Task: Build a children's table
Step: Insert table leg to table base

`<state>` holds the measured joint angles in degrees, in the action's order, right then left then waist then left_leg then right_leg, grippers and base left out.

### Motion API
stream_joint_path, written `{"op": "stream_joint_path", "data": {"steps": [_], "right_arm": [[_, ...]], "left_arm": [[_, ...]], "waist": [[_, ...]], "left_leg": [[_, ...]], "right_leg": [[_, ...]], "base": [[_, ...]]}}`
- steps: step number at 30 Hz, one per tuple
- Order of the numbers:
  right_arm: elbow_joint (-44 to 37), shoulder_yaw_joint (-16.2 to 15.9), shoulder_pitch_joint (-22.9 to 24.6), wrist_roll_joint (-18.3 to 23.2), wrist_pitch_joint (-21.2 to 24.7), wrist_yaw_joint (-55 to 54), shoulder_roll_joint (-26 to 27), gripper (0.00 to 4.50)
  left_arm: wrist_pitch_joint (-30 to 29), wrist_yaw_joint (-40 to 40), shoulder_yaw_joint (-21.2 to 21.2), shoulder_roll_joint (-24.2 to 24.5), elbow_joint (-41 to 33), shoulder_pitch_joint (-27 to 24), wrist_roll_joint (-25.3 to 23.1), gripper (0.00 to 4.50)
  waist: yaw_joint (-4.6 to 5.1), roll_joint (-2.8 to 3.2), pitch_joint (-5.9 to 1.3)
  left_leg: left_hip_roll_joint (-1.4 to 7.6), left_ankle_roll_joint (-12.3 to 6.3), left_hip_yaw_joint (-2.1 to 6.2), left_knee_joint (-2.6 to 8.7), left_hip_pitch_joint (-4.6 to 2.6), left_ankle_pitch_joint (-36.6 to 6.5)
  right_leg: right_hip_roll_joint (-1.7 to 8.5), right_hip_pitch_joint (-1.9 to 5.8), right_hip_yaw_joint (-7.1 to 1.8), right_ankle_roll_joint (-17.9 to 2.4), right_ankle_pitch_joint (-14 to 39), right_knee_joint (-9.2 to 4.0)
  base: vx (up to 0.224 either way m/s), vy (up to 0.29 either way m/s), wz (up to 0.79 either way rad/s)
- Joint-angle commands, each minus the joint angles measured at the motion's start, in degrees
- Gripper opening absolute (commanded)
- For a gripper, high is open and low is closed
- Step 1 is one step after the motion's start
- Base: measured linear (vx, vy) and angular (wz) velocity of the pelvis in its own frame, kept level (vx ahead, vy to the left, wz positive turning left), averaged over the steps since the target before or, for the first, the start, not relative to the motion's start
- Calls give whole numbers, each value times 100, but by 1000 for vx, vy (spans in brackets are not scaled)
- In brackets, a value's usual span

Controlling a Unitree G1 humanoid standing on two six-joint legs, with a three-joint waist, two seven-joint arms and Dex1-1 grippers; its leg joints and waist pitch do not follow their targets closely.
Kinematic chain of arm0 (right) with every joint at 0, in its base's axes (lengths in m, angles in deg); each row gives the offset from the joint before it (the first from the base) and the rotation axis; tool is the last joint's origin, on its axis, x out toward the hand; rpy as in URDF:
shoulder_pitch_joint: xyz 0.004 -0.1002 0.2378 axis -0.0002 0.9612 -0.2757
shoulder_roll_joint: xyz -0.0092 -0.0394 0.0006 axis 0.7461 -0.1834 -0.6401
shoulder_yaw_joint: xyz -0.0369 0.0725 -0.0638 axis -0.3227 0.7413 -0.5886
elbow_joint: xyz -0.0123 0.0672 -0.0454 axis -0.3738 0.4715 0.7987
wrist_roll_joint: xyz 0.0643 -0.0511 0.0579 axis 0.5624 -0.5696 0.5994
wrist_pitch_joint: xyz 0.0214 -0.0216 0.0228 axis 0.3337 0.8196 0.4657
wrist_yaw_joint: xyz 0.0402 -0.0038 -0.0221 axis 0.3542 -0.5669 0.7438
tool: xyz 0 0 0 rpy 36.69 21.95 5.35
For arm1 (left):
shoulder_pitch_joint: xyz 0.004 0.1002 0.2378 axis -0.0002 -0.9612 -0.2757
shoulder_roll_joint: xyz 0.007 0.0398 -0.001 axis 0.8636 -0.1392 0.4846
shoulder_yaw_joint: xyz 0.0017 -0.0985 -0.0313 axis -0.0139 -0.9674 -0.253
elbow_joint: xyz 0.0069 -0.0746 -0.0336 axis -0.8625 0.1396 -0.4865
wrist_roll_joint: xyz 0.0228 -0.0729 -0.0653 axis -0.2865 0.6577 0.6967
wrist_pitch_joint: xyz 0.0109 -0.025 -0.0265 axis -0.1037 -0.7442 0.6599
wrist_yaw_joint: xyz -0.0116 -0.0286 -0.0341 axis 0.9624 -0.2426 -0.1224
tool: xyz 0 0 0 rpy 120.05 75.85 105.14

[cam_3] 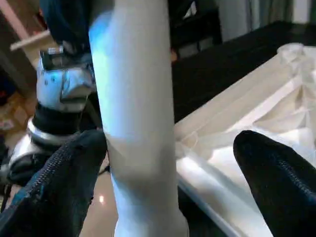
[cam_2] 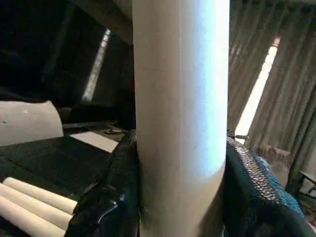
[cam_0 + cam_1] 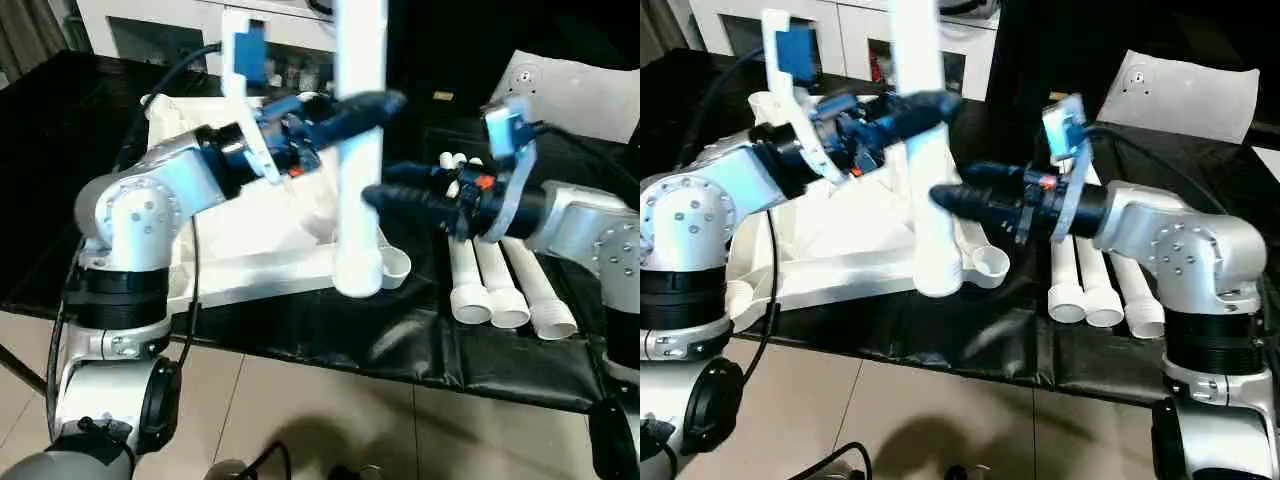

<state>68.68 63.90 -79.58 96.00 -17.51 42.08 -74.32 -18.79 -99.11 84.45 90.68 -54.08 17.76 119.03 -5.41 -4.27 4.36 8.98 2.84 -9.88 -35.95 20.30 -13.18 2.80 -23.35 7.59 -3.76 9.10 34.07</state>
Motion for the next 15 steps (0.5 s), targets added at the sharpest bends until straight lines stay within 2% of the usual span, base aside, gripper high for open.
{"op": "stream_joint_path", "data": {"steps": [1,2,3,5,6,9,15], "right_arm": [[-92,-158,-9,-147,-103,122,-96,433],[-96,-255,-2,-191,-119,168,-132,433],[-109,-448,25,-287,-170,276,-203,409],[-104,-567,43,-362,-217,338,-235,409],[-78,-649,53,-428,-250,359,-241,383],[1,-860,82,-547,-383,479,-279,370],[-61,-1025,152,-492,-418,796,-336,312]], "left_arm": [[-1,-127,140,-8,-207,158,21,184],[12,-176,183,-7,-221,160,-3,184],[34,-267,270,-7,-242,164,-40,184],[59,-312,320,-11,-250,166,-57,184],[59,-330,349,-21,-256,164,-30,184],[68,-464,430,-35,-331,150,22,184],[77,-580,501,-29,-350,165,32,184]], "waist": [[-29,-33,-509],[-32,-28,-512],[-30,-41,-512],[-31,-35,-514],[-26,-39,-513],[-32,-38,-510],[-33,-37,-508]], "left_leg": [[381,-359,152,344,29,343],[382,-357,151,343,30,353],[392,-359,157,344,28,353],[397,-367,159,343,29,364],[399,-356,162,342,31,371],[386,-346,153,342,35,327],[384,-366,151,339,38,300]], "right_leg": [[627,440,-417,127,2036,-452],[631,441,-420,133,2033,-450],[626,436,-417,141,2032,-448],[633,435,-424,149,2014,-443],[629,430,-420,147,1996,-440],[635,439,-425,169,2061,-453],[627,436,-422,176,2106,-462]], "base": [[0,0,0],[0,0,0],[0,0,0],[0,0,0],[0,0,0],[0,0,0],[0,0,0]]}}
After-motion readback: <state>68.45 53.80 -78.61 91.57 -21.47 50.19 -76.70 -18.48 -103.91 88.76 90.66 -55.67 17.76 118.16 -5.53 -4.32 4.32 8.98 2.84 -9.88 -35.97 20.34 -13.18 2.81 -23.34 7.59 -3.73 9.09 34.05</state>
